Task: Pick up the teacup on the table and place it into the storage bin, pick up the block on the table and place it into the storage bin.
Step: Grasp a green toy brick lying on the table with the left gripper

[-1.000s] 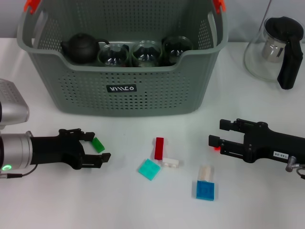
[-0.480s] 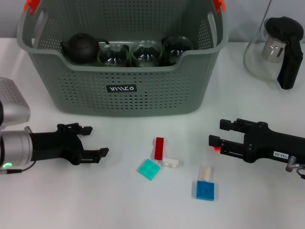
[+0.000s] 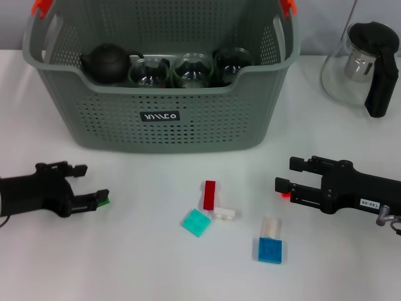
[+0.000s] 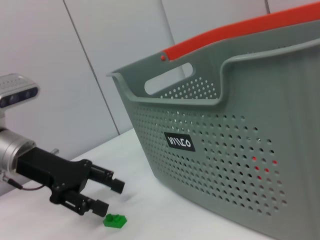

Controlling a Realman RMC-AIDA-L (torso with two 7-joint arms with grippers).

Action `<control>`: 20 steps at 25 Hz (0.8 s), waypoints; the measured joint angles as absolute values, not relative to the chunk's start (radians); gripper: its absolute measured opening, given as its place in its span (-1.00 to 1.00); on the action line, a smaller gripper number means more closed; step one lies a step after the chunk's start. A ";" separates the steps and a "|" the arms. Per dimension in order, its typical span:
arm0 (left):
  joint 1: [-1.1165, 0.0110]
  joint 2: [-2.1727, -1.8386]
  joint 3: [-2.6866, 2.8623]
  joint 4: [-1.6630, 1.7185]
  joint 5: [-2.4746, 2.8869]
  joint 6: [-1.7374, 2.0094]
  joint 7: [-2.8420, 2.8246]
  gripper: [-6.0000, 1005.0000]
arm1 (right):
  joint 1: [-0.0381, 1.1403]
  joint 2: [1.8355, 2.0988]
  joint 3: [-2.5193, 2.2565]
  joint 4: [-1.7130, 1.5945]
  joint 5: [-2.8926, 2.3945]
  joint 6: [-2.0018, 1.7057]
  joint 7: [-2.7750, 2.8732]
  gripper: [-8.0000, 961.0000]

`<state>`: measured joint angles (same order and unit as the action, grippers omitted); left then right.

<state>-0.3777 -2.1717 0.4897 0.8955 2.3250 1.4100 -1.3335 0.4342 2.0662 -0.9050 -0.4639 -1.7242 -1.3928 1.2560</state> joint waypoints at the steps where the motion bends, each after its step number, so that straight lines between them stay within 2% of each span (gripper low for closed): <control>1: -0.373 -2.172 0.490 0.896 2.328 1.411 -1.332 0.61 | 0.434 2.066 -0.905 -0.464 -1.724 -1.393 1.256 0.48; 5: -0.367 -2.173 0.494 0.883 2.344 1.409 -1.321 0.60 | 0.436 2.065 -0.905 -0.463 -1.724 -1.392 1.256 0.49; 11: -0.374 -2.174 0.497 0.859 2.355 1.395 -1.315 0.33 | 0.437 2.065 -0.905 -0.463 -1.724 -1.391 1.256 0.49; 13: -0.377 -2.174 0.497 0.855 2.356 1.383 -1.314 0.18 | 0.436 2.065 -0.905 -0.463 -1.724 -1.390 1.256 0.49; 20: -0.380 -2.174 0.523 0.852 2.356 1.366 -1.311 -0.05 | 0.432 2.065 -0.905 -0.463 -1.724 -1.390 1.256 0.49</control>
